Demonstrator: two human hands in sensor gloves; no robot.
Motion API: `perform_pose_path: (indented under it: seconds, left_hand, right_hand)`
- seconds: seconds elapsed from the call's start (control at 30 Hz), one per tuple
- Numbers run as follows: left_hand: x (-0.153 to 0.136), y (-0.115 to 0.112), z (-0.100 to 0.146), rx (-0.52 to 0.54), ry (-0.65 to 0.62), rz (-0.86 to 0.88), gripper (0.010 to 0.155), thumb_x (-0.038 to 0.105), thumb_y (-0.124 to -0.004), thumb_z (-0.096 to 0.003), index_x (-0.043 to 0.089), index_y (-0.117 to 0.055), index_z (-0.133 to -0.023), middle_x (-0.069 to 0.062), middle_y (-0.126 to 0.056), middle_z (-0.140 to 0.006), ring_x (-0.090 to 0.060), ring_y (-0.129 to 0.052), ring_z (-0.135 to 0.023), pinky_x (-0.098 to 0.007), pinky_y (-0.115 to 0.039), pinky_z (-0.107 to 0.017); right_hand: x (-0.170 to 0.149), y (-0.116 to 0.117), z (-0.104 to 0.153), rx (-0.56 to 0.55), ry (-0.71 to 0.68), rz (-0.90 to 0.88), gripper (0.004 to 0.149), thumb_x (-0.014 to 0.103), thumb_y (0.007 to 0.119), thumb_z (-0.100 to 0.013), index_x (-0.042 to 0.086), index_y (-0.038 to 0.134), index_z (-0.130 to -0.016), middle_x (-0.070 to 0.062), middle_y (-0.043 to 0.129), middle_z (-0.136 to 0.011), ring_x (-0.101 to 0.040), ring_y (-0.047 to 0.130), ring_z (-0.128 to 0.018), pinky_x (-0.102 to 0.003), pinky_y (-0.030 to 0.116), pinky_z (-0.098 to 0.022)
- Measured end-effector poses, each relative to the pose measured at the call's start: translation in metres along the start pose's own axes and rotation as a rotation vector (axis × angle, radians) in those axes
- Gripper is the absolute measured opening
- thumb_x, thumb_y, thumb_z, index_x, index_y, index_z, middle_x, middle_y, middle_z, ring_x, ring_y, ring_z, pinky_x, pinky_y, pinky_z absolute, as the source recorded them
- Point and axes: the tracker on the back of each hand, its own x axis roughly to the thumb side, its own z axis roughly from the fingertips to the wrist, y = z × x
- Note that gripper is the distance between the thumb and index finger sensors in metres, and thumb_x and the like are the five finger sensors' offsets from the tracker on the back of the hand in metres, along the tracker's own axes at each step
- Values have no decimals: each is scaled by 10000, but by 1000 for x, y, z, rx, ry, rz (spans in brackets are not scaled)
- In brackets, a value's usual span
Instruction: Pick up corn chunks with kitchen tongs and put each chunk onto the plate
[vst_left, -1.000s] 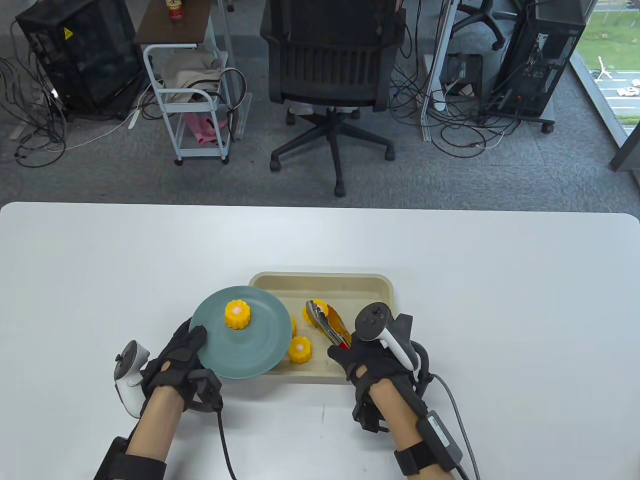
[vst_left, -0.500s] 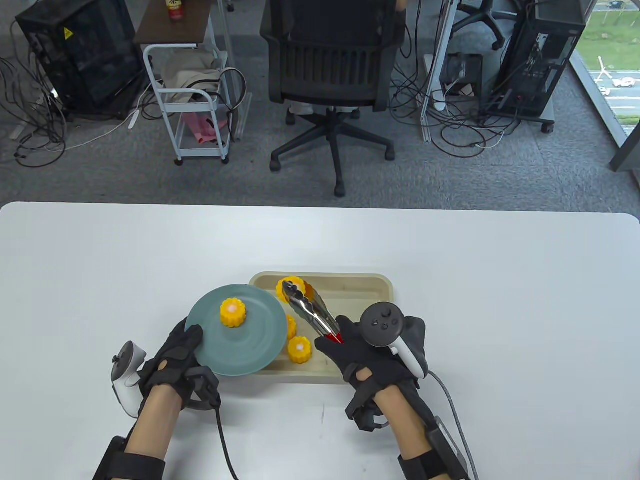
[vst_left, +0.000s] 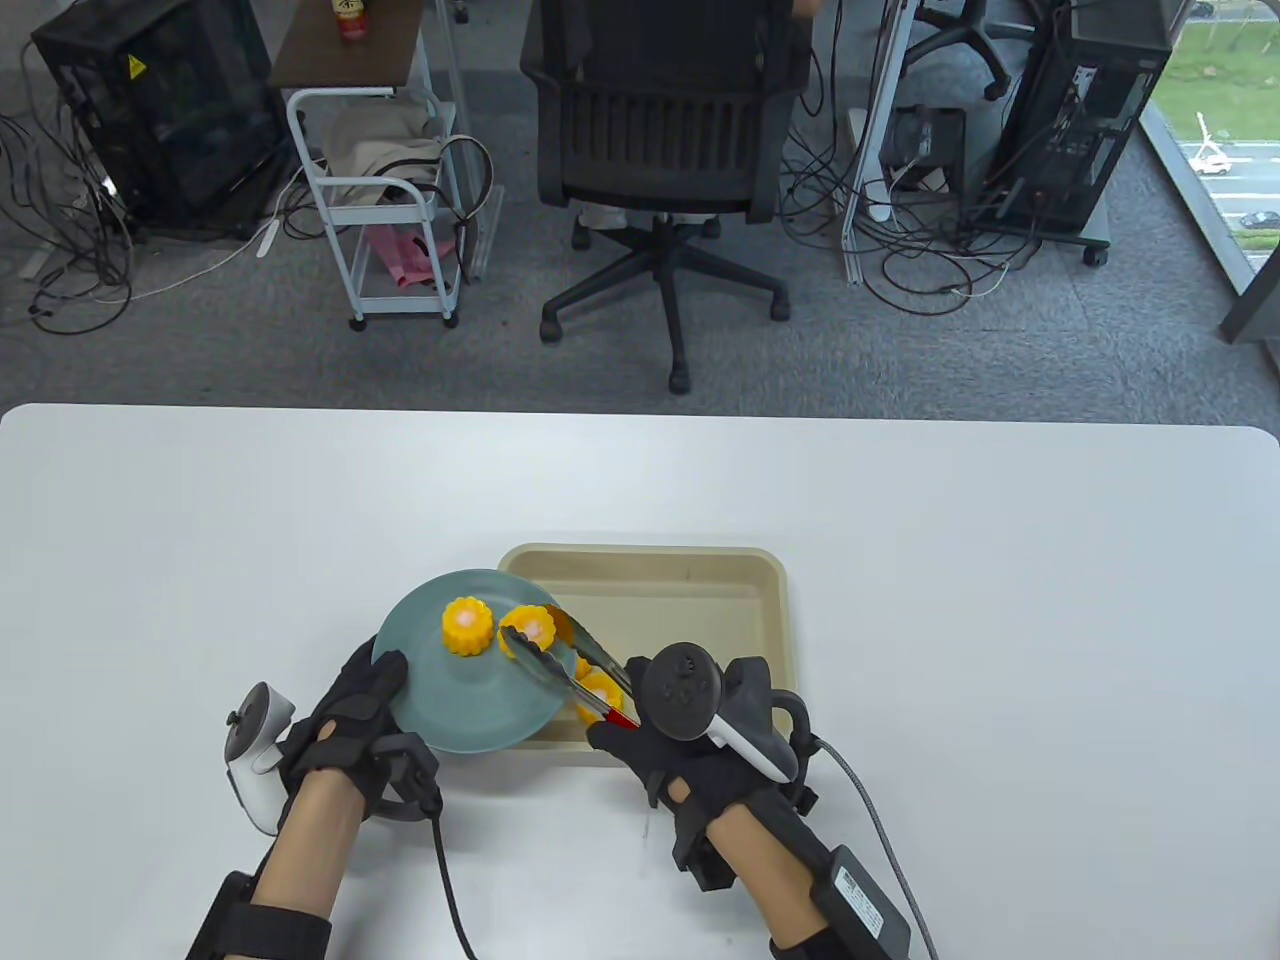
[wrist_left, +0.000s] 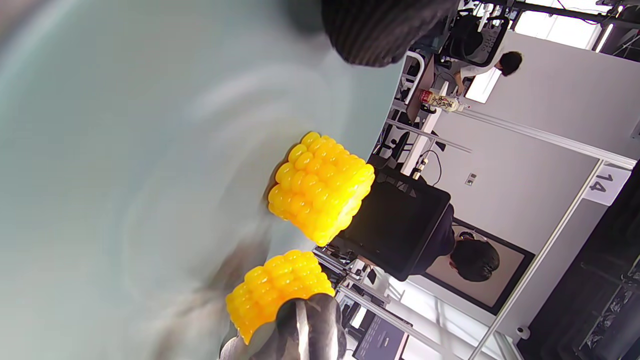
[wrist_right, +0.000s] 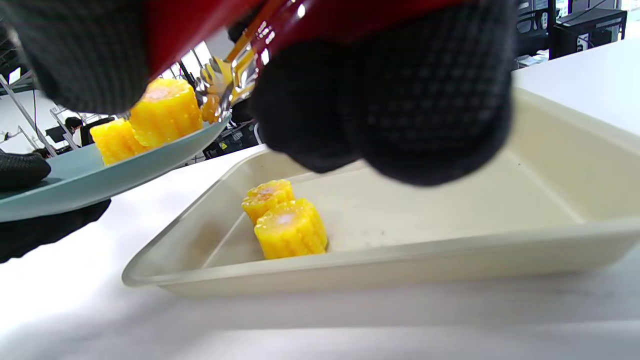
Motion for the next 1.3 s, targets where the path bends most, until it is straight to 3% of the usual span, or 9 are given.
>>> perform_pose_path:
  seconds: [0.47, 0.7, 1.1, 1.13, 1.3]
  left_hand:
    - [0, 1, -1, 2, -7, -10, 557, 307, -656, -524, 246, -496, -1054, -126, -774, -954, -393, -1003, -751, -479, -933, -484]
    - [0, 1, -1, -2, -3, 2, 557, 308, -656, -525, 247, -494, -1054, -127, -773, -954, -393, -1002, -752, -479, -932, -486]
    - [2, 4, -1, 2, -5, 22, 556, 310, -658, -524, 248, -497, -1053, -125, -775, -953, -391, -1004, -750, -476, -935, -484]
    - [2, 4, -1, 3, -6, 23, 556, 310, -658, -525, 247, -497, -1053, -127, -775, -953, -390, -1005, -749, -477, -934, -485]
    - [4, 5, 0, 3, -8, 30, 558, 310, -657, -525, 247, -495, -1054, -127, -774, -954, -392, -1004, -750, -478, -935, -483]
  right_hand:
    - [-19, -13, 0, -82, 50, -91, 839, 717, 746, -411, 217, 545, -1053, -3, 824, -928, -54, 1059, -403, -299, 965, -284]
    - [-39, -18, -4, -134, 175, -69, 843, 712, 743, -416, 201, 537, -1053, -2, 818, -925, -54, 1055, -404, -302, 962, -285]
    - [-46, 5, -21, -25, 285, -41, 854, 712, 753, -412, 194, 535, -1056, 2, 812, -932, -72, 1052, -410, -311, 957, -288]
    - [-44, 8, -23, -14, 294, -41, 857, 711, 756, -410, 194, 535, -1056, -124, 807, -928, -75, 1052, -411, -314, 955, -290]
    - [-30, 22, -33, 29, 275, -11, 854, 707, 765, -409, 198, 539, -1055, -123, 808, -929, -81, 1050, -413, -320, 952, -292]
